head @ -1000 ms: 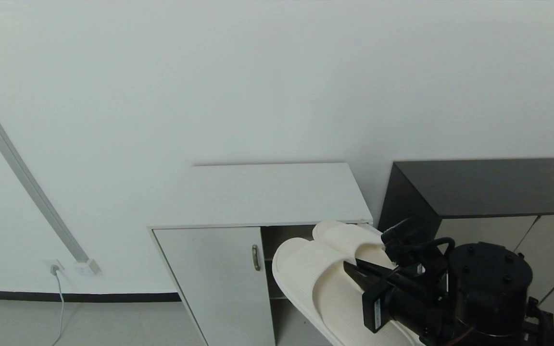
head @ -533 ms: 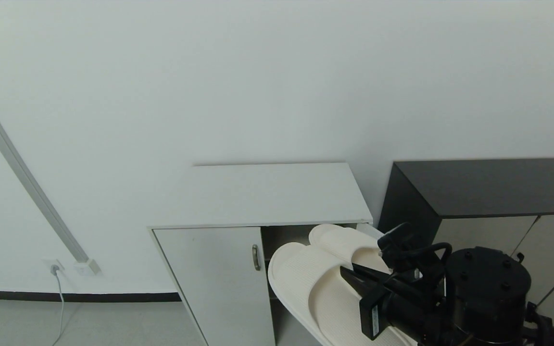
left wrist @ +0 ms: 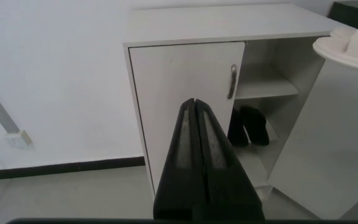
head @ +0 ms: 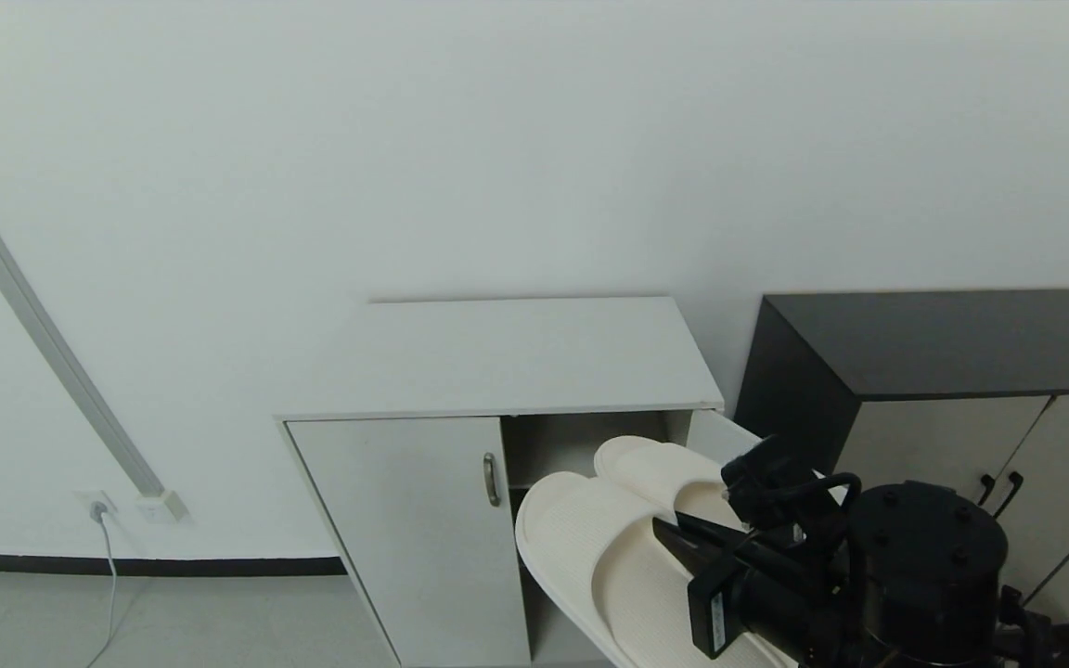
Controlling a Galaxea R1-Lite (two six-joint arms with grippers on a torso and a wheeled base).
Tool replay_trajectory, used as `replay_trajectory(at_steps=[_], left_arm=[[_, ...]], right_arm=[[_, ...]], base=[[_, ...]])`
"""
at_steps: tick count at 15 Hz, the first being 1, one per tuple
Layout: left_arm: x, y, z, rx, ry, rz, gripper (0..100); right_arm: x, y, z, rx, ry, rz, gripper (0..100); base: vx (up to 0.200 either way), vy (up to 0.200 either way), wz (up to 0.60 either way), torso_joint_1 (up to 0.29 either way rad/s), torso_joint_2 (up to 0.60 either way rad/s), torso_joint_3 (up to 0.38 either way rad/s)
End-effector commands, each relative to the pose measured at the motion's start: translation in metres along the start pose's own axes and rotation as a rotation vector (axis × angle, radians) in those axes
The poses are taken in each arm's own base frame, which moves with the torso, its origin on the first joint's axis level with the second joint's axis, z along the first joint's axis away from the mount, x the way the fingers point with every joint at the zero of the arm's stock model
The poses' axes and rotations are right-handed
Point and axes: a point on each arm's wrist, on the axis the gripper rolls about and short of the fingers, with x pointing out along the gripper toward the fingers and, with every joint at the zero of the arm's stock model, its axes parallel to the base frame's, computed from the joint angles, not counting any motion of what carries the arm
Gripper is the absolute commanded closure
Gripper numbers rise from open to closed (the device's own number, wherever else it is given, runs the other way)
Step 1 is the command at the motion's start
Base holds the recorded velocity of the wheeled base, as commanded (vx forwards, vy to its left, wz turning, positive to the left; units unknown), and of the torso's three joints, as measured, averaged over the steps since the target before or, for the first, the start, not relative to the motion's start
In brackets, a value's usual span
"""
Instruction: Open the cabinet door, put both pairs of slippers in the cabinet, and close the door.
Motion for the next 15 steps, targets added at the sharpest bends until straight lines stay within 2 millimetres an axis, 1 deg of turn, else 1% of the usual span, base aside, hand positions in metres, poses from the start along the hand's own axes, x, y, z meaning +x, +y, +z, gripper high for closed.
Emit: replay_trajectory(at_steps=[1, 6, 9, 15], left_arm=[[0.0, 0.0, -0.0001, 0.0, 0.001, 0.001, 100], [0.0, 0.0, -0.0001, 0.0, 0.001, 0.001, 100], [0.0, 0.0, -0.0001, -0.002, 0.001, 0.001, 100], [0.0, 0.0, -0.0001, -0.002, 0.001, 0.001, 100]], right_arm=[[-0.0001, 0.0, -0.0002, 0.001, -0.008, -0.001, 100], [0.0009, -0.0002, -0.0049, -0.001, -0.002, -0.002, 100], [0.0021, -0.0002, -0.0084, -0.004, 0.012, -0.003, 100], [0.0023, -0.0002, -0.0089, -0.004, 0.004, -0.002, 100]], base=[[0.0, 0.0, 0.0, -0.168, 0.37, 0.207], [0.0, 0.0, 0.0, -0.195, 0.44, 0.244], [0.0, 0.0, 0.0, -0.232, 0.55, 0.32], [0.0, 0.0, 0.0, -0.215, 0.53, 0.32]])
